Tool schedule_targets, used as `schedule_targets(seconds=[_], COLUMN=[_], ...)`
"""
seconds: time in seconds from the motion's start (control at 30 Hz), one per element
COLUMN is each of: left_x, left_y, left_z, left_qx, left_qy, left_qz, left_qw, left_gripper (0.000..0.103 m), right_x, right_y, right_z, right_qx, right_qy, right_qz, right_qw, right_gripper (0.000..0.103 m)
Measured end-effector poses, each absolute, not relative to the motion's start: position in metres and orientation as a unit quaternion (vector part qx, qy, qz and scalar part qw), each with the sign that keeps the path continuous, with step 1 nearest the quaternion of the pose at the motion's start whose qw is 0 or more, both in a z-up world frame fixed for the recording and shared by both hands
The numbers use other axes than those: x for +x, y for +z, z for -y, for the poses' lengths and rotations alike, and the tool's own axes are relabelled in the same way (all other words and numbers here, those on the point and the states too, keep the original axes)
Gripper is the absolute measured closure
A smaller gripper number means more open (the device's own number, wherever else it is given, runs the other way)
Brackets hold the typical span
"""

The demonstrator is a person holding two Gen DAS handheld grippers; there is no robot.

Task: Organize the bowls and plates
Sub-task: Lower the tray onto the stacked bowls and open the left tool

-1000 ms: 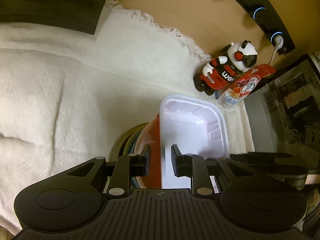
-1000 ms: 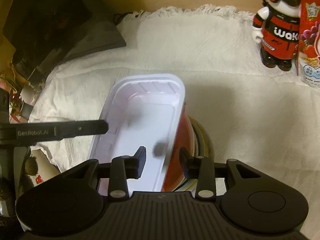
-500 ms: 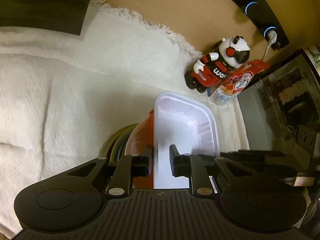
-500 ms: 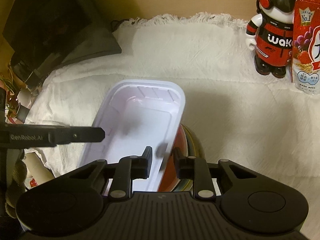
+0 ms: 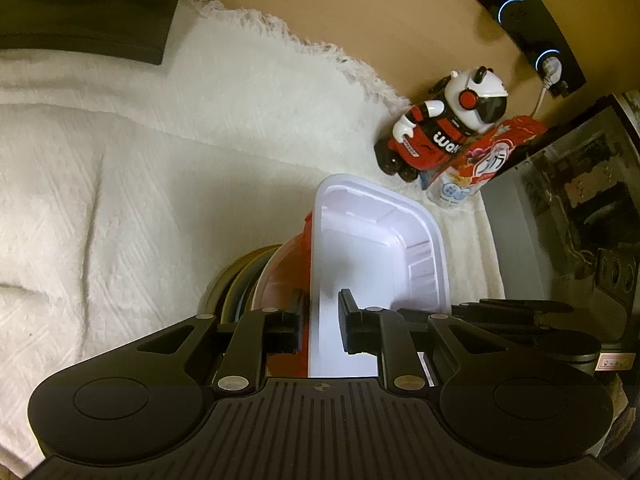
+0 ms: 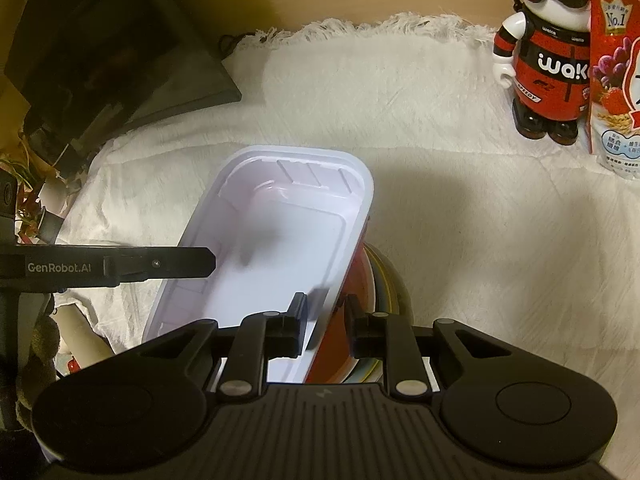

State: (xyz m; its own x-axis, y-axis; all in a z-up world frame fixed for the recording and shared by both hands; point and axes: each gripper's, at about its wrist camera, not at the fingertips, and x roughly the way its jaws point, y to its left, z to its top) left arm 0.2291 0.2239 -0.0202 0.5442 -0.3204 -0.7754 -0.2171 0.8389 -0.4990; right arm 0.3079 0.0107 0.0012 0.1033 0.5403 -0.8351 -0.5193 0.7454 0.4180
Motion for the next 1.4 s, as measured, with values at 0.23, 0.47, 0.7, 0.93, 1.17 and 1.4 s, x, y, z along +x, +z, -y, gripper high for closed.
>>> schedule_targets(seconds=[0.23,0.47,0.7,0.93,1.17,1.4], left_x=[0.221,0.216,0.215,0.208,0.206,0.201], left_y=[-0.012,-0.009,-0.015,-0.016,-0.023,-0.014], left_z=[-0.227,-0.226,-0.230,-0.236,-0.235,-0.230], left_qx=[-0.284,-0.280,-0.299,-0.310,-0.314,-0.297], left_qy=[-0.028,-0.035,-0.029,-0.022,-0.023,-0.023], left_qz=[-0.464,-0.466,-0.468,-0.465,-0.475,-0.470], left_qw=[0.839,0.839,0.831,0.829,0.822,0.831], left_gripper=[0.084,0.084,0.084,0.085,0.085,0.084], right_x=[0.308,0.308,0.305,0.305,0.304,0.304], right_y=[0.005,0.005,0.008,0.011,0.012,0.011], right_z=[-0.007,-0.006,-0.006,-0.004,-0.011,-0.010], right_qx=[0.010,0.009,0.012,0.010,0.007,0.005], right_qy=[0.362,0.358,0.361,0.361,0.364,0.359], right_qz=[-0.562,-0.562,-0.559,-0.555,-0.556,-0.557], right_qw=[0.744,0.745,0.746,0.749,0.747,0.749], right_gripper=[0.083,0.083,0.083,0.083,0.083,0.083])
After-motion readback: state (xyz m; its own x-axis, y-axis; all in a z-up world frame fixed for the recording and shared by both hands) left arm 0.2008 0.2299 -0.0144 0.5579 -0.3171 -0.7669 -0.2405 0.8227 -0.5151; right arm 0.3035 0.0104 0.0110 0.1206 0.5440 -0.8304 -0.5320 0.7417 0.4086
